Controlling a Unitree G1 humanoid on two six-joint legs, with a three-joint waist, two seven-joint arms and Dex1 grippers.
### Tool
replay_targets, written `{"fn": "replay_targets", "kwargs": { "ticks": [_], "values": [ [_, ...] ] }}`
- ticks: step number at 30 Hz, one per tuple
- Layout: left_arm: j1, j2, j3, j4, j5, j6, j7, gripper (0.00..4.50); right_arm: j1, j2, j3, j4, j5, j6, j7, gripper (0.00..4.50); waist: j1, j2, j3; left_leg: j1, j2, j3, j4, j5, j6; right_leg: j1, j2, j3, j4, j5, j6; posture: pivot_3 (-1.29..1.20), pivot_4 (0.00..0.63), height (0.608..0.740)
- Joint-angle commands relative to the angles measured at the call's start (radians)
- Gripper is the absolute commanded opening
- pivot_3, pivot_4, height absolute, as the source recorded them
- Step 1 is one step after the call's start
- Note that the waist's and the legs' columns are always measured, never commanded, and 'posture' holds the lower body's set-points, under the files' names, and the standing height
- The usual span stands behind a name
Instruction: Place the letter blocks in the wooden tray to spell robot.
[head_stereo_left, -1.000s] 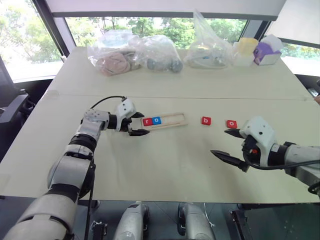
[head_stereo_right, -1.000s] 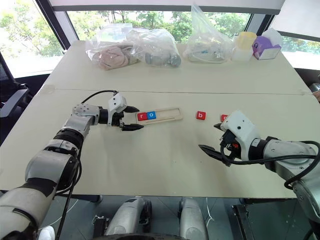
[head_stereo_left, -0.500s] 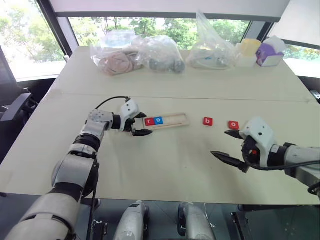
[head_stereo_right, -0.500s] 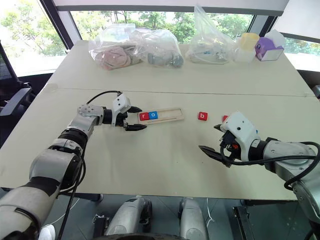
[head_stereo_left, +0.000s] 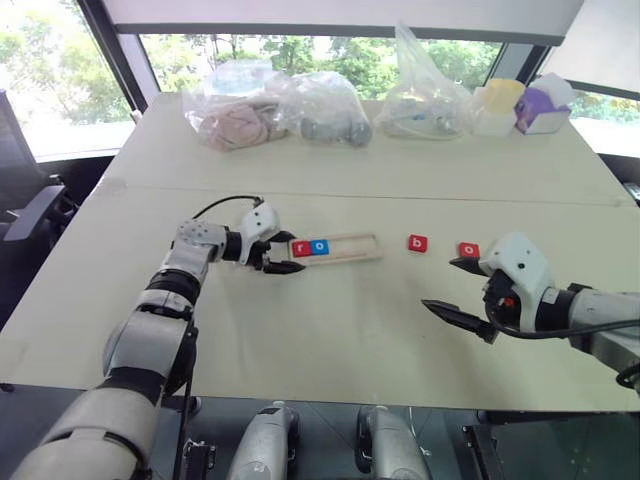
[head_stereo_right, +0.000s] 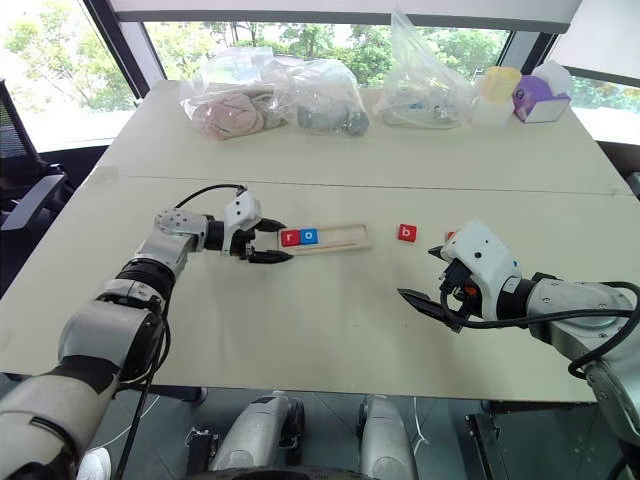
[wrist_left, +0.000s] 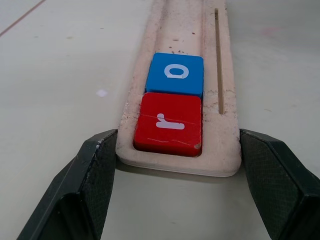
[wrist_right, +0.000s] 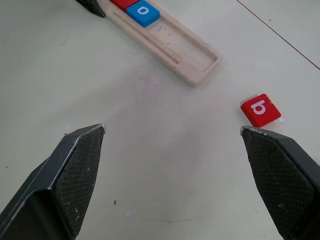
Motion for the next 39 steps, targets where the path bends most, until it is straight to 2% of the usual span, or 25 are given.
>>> {"fn": "replay_targets", "kwargs": {
  "ticks": [1,14,32,39],
  "values": [
    [0.053,-0.01,-0.03,-0.075,0.004,0.007,-0.073,3.18,-0.018,-0.018,-0.019,-0.018,-0.006,-0.011,0.003,4.5,0.001,0.0,0.0,0.0,0.0,0.0,0.0,0.0,0.0,0.0,0.0,0.0,0.0,0.0,0.0,0.0,0.15,0.74],
    [0.354,0.01,-0.074,-0.664,-0.069,0.243,-0.074,3.18,-0.054,-0.02,0.003,0.002,-0.022,-0.022,0.018,4.5,0.0,0.001,0.0,0.0,0.0,-0.001,0.001,0.0,0.001,0.001,-0.001,0.0,0.0,-0.002,-0.003,0.0,0.15,0.74],
    [0.47,0.05,-0.137,-1.01,-0.044,0.403,0.123,3.18,-0.047,0.008,0.023,-0.005,-0.038,-0.032,0.004,4.5,-0.001,0.001,0.0,0.0,0.0,-0.001,0.003,-0.001,0.001,0.001,-0.001,0.0,0.0,-0.002,-0.004,0.0,0.15,0.74],
    [0.472,0.07,-0.159,-1.024,-0.027,0.403,0.168,3.18,-0.059,0.014,0.04,0.002,-0.045,-0.038,0.001,4.5,-0.001,0.001,0.0,0.0,0.0,-0.001,0.003,-0.001,0.001,0.001,-0.001,0.0,0.0,-0.002,-0.005,0.0,0.15,0.74]
  ]
}}
